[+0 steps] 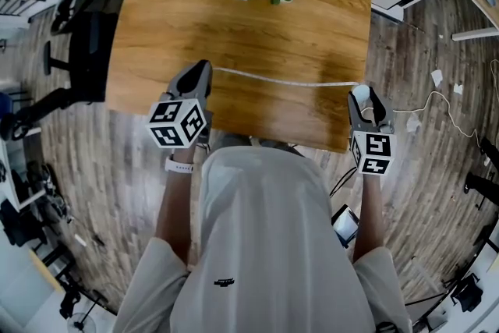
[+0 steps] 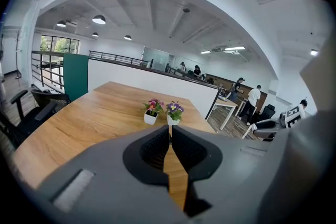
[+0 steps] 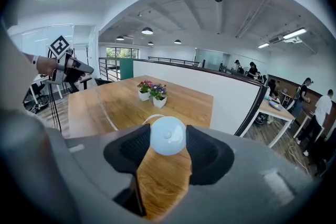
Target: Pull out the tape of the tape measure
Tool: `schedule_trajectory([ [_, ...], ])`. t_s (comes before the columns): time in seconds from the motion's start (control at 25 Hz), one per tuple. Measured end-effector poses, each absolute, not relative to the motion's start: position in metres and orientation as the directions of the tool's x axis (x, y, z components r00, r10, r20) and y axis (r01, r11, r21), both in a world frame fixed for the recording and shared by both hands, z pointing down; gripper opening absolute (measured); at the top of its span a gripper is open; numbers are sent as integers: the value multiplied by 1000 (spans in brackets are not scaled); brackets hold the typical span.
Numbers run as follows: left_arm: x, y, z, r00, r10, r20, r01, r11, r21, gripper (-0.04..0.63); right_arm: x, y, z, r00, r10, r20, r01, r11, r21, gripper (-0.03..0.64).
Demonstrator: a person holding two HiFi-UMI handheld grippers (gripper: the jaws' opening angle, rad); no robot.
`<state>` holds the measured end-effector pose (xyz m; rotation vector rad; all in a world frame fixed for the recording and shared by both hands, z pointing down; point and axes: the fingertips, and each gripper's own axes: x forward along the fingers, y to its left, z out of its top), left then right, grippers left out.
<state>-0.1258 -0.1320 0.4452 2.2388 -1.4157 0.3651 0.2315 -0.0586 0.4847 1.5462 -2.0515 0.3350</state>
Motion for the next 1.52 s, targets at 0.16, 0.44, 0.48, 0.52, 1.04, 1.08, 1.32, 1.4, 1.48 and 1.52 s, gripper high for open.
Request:
schedule_trajectory([
  [0.16, -120, -132, 464, 433, -762, 482, -902, -364, 234, 38, 216, -57, 504, -219, -780, 586, -936, 337, 99, 219],
  [0.44, -114, -120, 502, 435, -723, 537, -900, -365, 239, 38, 203, -55, 540, -244, -737, 631, -939, 341, 35, 219],
  [0.48, -113, -118, 507, 437, -716, 545, -899, -367, 239, 38, 202, -55, 545, -247, -729, 638, -938, 346, 32, 219],
  [0.52, -112, -116, 512, 437, -709, 553, -899, -369, 236, 38, 202, -55, 550, -248, -723, 645, -936, 351, 34, 219],
  [1.04, -115, -121, 586, 372, -651, 661, -923, -334, 191, 40, 201, -57, 628, -235, -615, 752, -928, 372, 14, 219],
  [1.08, -116, -122, 591, 371, -643, 670, -924, -326, 199, 40, 202, -57, 635, -232, -606, 761, -930, 368, 9, 221],
  [1.32, -124, -135, 617, 350, -615, 707, -932, -303, 198, 46, 207, -59, 667, -220, -557, 801, -933, 360, -7, 221],
  [1.4, -127, -137, 626, 342, -606, 718, -934, -304, 188, 47, 207, -59, 675, -216, -546, 810, -935, 353, -11, 221],
  [1.48, -128, -137, 636, 334, -593, 732, -935, -307, 177, 49, 206, -58, 682, -210, -532, 820, -936, 351, -12, 221],
  [1.52, -128, -138, 640, 331, -586, 740, -935, -311, 172, 51, 206, -57, 686, -207, -524, 826, -937, 350, -13, 221],
])
